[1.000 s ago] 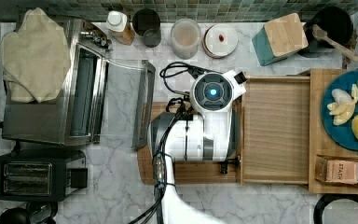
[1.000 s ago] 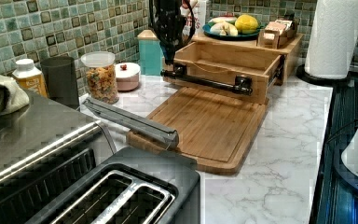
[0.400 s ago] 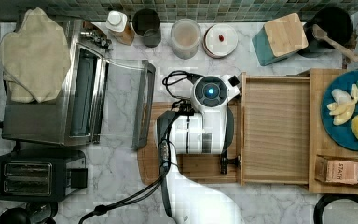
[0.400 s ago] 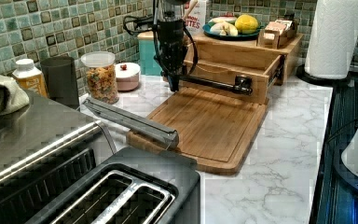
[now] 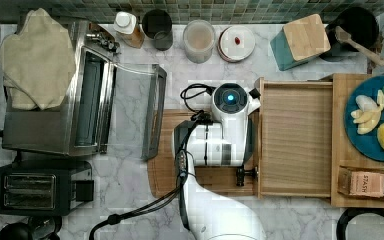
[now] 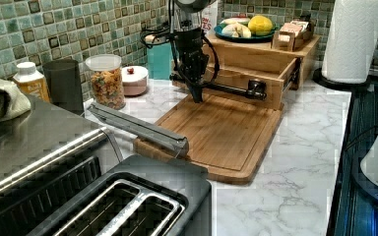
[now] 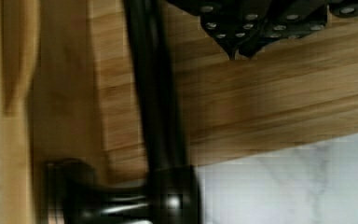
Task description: Close the drawer.
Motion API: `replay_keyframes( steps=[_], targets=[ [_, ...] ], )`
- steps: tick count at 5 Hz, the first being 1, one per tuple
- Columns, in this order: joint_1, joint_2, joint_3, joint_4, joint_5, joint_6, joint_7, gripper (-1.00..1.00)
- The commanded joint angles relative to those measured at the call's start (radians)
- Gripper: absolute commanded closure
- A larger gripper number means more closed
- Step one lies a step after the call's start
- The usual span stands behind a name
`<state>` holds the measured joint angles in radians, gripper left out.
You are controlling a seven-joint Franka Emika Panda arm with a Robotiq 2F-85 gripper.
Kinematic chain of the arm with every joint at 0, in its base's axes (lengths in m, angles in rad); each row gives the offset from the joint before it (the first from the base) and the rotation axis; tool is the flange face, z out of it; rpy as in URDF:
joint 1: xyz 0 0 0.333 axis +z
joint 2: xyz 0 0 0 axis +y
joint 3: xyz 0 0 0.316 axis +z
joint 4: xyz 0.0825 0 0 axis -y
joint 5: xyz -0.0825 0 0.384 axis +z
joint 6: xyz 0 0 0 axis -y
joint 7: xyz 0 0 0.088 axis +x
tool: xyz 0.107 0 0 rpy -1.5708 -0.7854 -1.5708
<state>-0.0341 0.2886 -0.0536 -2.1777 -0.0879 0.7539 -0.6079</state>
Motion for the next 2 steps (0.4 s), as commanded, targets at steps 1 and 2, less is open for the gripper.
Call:
replay_keyframes(
  steps=[1,2],
  targets=[
    [-0.048,-0.063,-0.076,-0.036,-0.085,0.103,-0.030,1.00],
    [-0.083,-0.068,-0.096,-0.041,-0.090,0.111,-0.089,1.00]
  ],
)
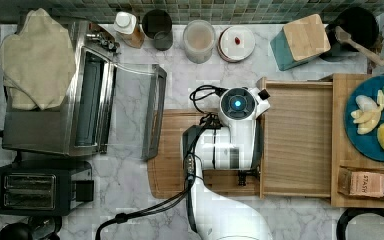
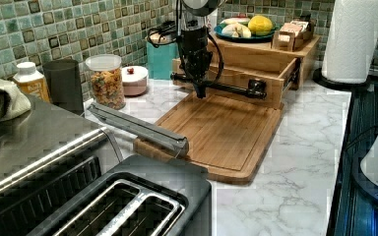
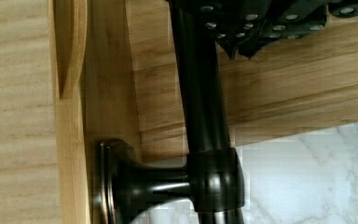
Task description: Close the drawer.
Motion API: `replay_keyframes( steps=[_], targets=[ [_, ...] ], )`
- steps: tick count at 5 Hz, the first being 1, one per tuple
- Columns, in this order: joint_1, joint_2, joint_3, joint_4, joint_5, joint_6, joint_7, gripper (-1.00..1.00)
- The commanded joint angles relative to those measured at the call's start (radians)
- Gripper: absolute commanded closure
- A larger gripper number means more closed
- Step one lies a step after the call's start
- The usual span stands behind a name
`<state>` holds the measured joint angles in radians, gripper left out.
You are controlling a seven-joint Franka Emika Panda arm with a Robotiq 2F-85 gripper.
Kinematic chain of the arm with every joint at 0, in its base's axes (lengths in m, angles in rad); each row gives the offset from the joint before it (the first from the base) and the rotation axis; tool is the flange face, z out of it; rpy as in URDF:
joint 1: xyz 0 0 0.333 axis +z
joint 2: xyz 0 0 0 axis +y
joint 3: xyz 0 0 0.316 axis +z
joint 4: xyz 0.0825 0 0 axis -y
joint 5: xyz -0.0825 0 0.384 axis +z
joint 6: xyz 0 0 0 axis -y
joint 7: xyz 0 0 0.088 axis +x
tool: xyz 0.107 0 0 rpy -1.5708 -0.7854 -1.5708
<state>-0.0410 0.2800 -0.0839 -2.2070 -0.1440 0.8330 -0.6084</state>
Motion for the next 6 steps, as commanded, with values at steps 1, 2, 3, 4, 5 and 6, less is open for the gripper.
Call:
replay_keyframes(
  steps=[1,2,3,4,5,6],
  targets=[
    [-0.139,-0.058,-0.099,0.006,-0.021,0.042,-0.175,1.00],
    [-0.212,-0.050,-0.143,0.072,0.001,0.025,-0.313,1.00],
    [-0.263,-0.056,-0.190,0.098,0.031,0.041,-0.392,1.00],
    [-0.353,-0.019,-0.206,0.145,0.093,0.071,-0.510,1.00],
    [-0.438,0.011,-0.202,0.151,0.145,0.180,-0.625,1.00],
    [-0.438,0.061,-0.244,0.220,0.122,0.169,-0.633,1.00]
  ],
)
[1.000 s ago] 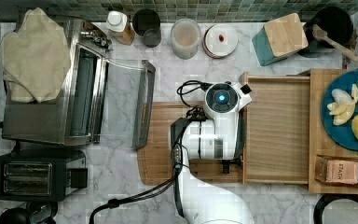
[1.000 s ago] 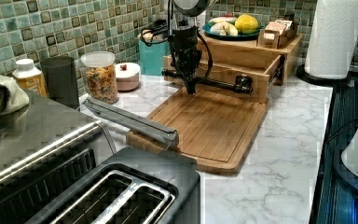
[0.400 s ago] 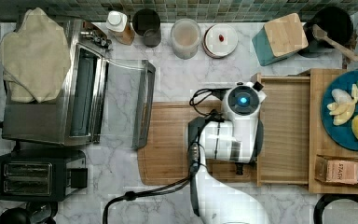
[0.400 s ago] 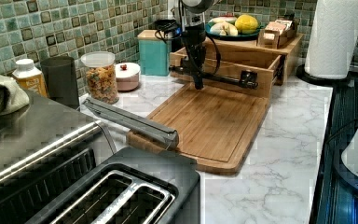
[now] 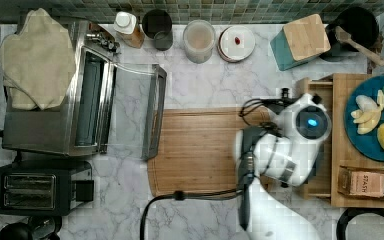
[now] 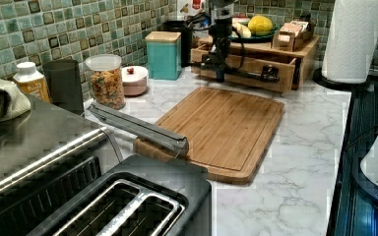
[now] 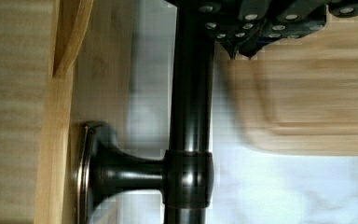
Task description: Close the drawer.
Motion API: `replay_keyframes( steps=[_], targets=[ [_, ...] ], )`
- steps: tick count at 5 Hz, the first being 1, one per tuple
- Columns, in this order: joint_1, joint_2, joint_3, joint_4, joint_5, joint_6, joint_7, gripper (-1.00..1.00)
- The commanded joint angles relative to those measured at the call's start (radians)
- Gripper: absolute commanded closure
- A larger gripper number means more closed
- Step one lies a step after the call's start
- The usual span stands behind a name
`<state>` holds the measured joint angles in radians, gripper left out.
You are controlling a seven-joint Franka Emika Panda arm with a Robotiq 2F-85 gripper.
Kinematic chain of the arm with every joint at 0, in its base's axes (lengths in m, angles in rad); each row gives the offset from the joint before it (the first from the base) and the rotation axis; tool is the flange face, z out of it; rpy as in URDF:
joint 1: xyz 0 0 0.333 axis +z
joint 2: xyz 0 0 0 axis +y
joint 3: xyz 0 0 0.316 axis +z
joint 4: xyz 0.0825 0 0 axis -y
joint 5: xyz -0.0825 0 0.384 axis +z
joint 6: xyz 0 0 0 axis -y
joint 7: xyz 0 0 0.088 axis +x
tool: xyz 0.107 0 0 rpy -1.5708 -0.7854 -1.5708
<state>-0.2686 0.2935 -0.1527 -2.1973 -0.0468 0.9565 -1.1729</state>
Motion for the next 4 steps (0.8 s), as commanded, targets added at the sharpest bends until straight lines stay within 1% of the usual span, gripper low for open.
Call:
replay_keyframes(
  steps=[1,4],
  targets=[
    [-0.199,0.049,-0.187,0.210,0.032,0.045,-0.074,1.00],
    [-0.195,0.049,-0.191,0.210,0.034,0.046,-0.075,1.00]
  ],
)
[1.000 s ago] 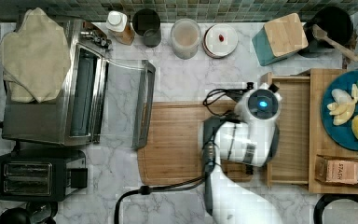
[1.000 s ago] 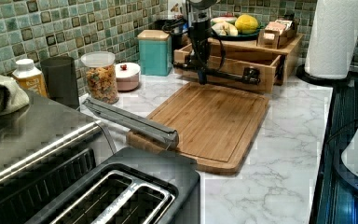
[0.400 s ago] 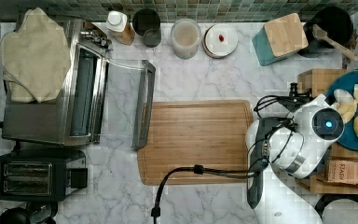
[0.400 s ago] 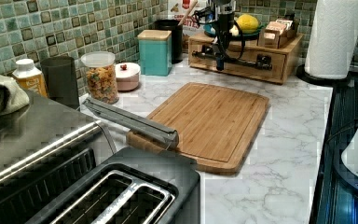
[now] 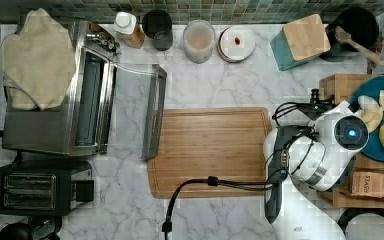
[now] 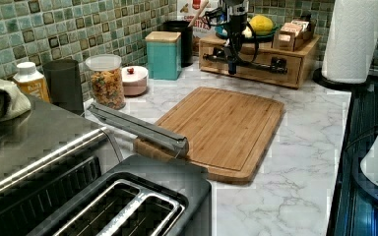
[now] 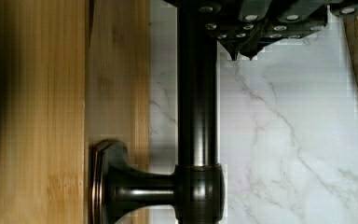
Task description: Close the drawer.
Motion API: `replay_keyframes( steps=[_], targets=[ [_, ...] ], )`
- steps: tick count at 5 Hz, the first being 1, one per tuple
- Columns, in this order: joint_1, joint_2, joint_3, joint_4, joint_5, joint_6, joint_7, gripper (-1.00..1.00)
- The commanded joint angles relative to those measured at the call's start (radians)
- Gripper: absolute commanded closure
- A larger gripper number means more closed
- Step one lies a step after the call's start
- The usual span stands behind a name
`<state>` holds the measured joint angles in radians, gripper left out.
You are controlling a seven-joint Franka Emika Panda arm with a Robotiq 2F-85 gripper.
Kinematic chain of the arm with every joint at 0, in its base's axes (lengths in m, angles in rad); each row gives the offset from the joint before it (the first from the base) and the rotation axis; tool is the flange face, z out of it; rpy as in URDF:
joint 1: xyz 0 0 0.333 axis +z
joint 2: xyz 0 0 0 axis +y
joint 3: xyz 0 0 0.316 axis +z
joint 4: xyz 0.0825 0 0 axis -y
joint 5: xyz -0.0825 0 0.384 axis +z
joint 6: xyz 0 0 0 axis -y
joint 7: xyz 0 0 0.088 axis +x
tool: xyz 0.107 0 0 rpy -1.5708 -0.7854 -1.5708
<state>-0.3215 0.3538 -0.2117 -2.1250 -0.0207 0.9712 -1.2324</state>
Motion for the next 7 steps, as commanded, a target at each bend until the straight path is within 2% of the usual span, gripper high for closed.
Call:
replay_keyframes(
  steps=[1,2,7],
  targets=[
    [-0.141,-0.011,-0.133,0.138,0.009,0.031,-0.016,1.00],
    [-0.126,-0.009,-0.149,0.138,0.019,0.031,-0.023,1.00],
    [-0.130,-0.010,-0.145,0.138,0.016,0.031,-0.021,1.00]
  ],
)
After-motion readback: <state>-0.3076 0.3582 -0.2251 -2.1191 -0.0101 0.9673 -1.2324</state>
